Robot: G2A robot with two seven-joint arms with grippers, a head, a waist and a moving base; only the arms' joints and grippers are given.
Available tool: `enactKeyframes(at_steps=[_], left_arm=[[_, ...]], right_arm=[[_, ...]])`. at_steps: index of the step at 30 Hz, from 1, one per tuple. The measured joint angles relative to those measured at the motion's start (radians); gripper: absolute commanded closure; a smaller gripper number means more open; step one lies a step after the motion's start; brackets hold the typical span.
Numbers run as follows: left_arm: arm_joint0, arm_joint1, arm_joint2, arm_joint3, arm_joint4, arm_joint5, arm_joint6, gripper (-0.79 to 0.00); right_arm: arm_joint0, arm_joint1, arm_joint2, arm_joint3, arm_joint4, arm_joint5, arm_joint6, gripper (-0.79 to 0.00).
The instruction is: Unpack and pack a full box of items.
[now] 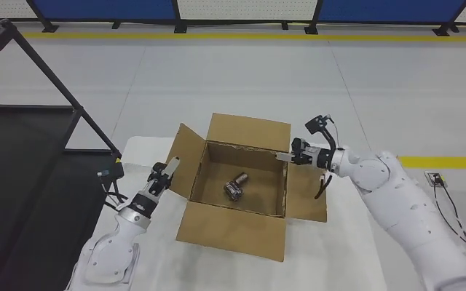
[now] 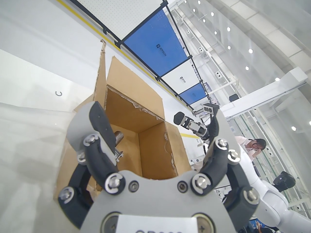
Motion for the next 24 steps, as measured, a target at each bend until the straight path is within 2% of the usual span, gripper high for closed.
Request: enactKeyframes(at_steps=[7,11,16,24], left_arm=[[0.067,0.006,-0.051,-0.044,-0.027,-0.046,0.031,-0.785],[0.096,0.008,-0.066,-0.065,-0.040,-0.068,0.041,-0.785],[0.110,0.011,-0.066,-0.080,-0.075,-0.115,0.017,-0.785],[0.110,0.011,-0.065,-0.080,-0.076,-0.118,0.014,-0.785]], right_arm=[[-0.069,-0.004,-0.053,-0.226,-0.196,0.125,-0.004,-0.785],[-0.093,-0.015,-0.090,-0.297,-0.268,0.179,-0.009,-0.785],[-0.099,-0.025,-0.108,-0.316,-0.277,0.214,-0.006,-0.785],[-0.098,-0.025,-0.108,-0.315,-0.277,0.213,-0.007,-0.785]])
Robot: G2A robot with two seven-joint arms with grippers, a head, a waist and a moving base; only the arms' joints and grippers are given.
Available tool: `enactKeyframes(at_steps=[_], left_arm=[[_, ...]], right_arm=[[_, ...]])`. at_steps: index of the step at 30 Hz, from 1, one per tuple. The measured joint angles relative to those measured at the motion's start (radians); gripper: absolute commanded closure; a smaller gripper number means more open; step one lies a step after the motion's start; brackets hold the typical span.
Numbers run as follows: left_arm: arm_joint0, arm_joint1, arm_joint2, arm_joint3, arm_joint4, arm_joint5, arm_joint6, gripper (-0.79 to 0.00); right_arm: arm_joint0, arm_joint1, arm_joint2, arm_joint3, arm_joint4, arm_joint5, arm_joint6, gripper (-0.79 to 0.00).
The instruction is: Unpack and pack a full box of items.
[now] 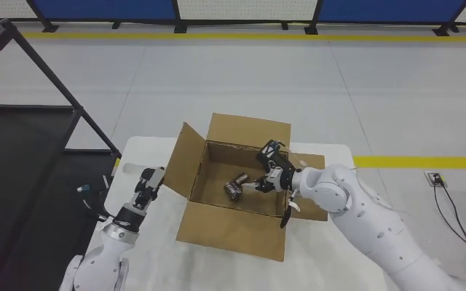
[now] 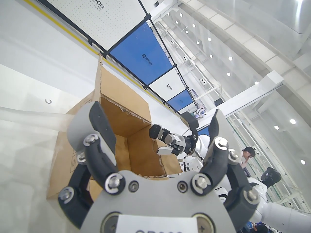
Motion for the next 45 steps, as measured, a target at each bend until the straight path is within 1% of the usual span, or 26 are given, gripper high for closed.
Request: enactKeyframes(at_steps=[4,6,7,9,12,17,22,25,28,34,35,37,38,40,43,44,45], left_arm=[[0.001,0.000,0.000,0.000,-0.002,0.003,0.003,-0.785],[0.003,-0.001,-0.003,-0.002,-0.009,0.018,0.023,-0.785],[0.005,-0.001,-0.006,-0.003,-0.011,0.030,0.038,-0.785],[0.012,-0.002,-0.013,-0.008,-0.015,0.040,0.059,-0.785],[0.038,-0.002,-0.032,-0.024,-0.022,0.041,0.092,-0.785],[0.093,-0.003,-0.076,-0.059,-0.058,0.035,0.165,-0.785],[0.137,-0.005,-0.109,-0.084,-0.118,0.008,0.203,-0.785],[0.151,-0.005,-0.118,-0.091,-0.142,-0.010,0.200,-0.785],[0.153,-0.005,-0.118,-0.095,-0.144,-0.012,0.198,-0.785],[0.138,-0.005,-0.105,-0.081,-0.140,-0.016,0.189,-0.785],[0.136,-0.005,-0.103,-0.080,-0.140,-0.016,0.187,-0.785],[0.132,-0.004,-0.103,-0.077,-0.139,-0.017,0.184,-0.785],[0.130,-0.004,-0.103,-0.076,-0.139,-0.018,0.184,-0.785],[0.127,-0.004,-0.103,-0.072,-0.139,-0.018,0.183,-0.785],[0.124,-0.004,-0.102,-0.066,-0.139,-0.018,0.182,-0.785],[0.123,-0.004,-0.102,-0.064,-0.139,-0.018,0.182,-0.785],[0.121,-0.004,-0.101,-0.062,-0.138,-0.017,0.182,-0.785]], right_arm=[[-0.004,-0.002,-0.001,-0.003,0.004,0.008,-0.005,-0.785],[-0.005,-0.012,-0.014,-0.006,0.009,0.051,-0.003,-0.785],[0.005,-0.023,-0.029,-0.005,0.009,0.092,0.009,-0.785],[0.030,-0.044,-0.062,0.004,0.017,0.139,0.029,-0.785],[0.088,-0.090,-0.133,0.049,0.008,0.201,0.067,-0.785],[0.189,-0.191,-0.266,0.177,-0.029,0.299,0.116,-0.785],[0.251,-0.300,-0.361,0.351,-0.011,0.304,0.129,-0.785],[0.273,-0.366,-0.404,0.456,-0.014,0.329,0.144,-0.785],[0.286,-0.422,-0.428,0.549,-0.002,0.308,0.153,-0.785],[0.298,-0.509,-0.452,0.701,-0.012,0.332,0.151,-0.785],[0.299,-0.519,-0.453,0.720,-0.012,0.331,0.152,-0.767],[0.301,-0.541,-0.455,0.759,-0.012,0.321,0.159,-0.760],[0.301,-0.549,-0.455,0.774,-0.012,0.315,0.163,-0.714],[0.303,-0.565,-0.454,0.807,-0.011,0.302,0.167,-0.554],[0.306,-0.585,-0.447,0.846,-0.006,0.289,0.162,-0.477],[0.307,-0.590,-0.445,0.856,-0.005,0.286,0.161,-0.440],[0.309,-0.595,-0.443,0.865,-0.004,0.282,0.162,-0.422]])
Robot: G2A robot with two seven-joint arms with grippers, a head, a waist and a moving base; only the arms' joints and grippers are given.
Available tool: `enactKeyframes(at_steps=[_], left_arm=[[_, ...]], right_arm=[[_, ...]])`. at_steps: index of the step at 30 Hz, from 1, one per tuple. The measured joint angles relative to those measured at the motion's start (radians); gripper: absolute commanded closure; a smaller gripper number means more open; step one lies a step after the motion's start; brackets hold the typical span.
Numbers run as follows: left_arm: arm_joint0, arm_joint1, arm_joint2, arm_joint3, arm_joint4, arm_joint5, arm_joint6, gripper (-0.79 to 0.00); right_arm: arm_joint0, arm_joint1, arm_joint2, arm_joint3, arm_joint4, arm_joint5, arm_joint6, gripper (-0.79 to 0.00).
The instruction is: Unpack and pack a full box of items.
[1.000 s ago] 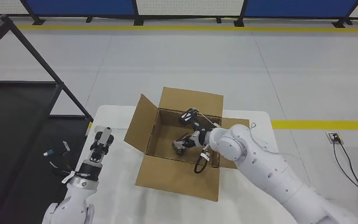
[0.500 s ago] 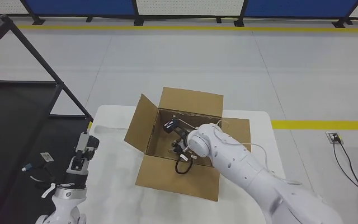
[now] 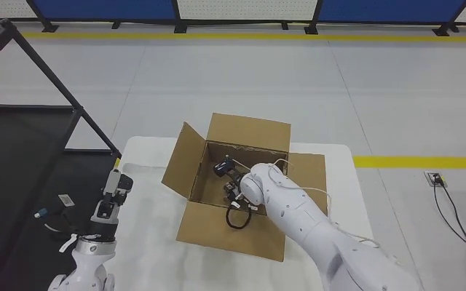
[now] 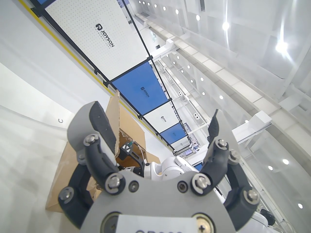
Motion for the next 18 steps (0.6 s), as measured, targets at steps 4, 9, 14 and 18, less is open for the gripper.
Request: enactKeyframes(at_steps=[4,9,14,18], left_arm=[[-0.004,0.000,0.002,0.003,0.004,0.003,0.003,-0.785],[-0.003,0.000,0.001,0.003,0.007,0.003,0.009,-0.785],[-0.002,0.000,-0.004,0.007,0.009,0.004,0.016,-0.785],[-0.009,0.000,-0.001,0.007,0.010,0.009,0.013,-0.785]], right_arm=[[0.003,-0.021,0.006,0.038,-0.001,-0.022,0.008,-0.394],[0.007,-0.041,0.014,0.079,-0.001,-0.047,0.015,-0.302],[0.015,-0.055,0.025,0.117,-0.002,-0.071,0.007,0.000],[0.028,-0.060,0.038,0.137,0.000,-0.103,-0.012,0.000]])
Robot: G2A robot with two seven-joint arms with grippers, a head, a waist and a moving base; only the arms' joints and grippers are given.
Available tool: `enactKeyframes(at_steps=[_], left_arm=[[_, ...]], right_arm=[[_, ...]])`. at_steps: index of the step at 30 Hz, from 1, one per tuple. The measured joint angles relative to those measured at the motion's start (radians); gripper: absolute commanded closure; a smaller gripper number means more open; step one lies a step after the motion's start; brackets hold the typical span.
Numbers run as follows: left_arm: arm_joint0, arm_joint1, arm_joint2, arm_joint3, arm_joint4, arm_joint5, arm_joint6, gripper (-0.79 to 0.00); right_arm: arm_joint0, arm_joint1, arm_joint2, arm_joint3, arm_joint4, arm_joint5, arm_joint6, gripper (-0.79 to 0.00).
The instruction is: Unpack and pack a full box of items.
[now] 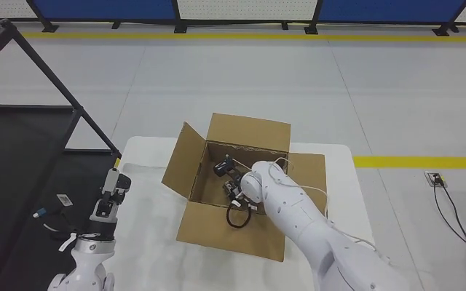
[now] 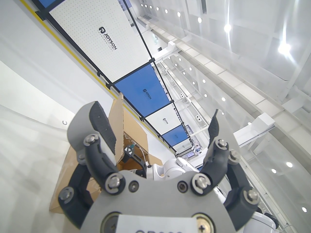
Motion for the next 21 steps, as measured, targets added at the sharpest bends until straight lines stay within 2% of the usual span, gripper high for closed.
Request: enactKeyframes(at_steps=[9,16,21], left_arm=[[-0.036,0.000,0.023,0.012,0.014,0.017,-0.017,-0.785],[-0.067,0.001,0.043,0.029,0.019,0.030,-0.030,-0.785],[-0.085,0.001,0.053,0.037,0.028,0.038,-0.034,-0.785]], right_arm=[[0.046,0.020,0.043,0.037,0.029,-0.188,-0.030,0.000],[0.086,0.061,0.069,0.063,0.024,-0.375,-0.085,0.000],[0.094,0.087,0.078,0.064,0.005,-0.432,-0.106,0.000]])
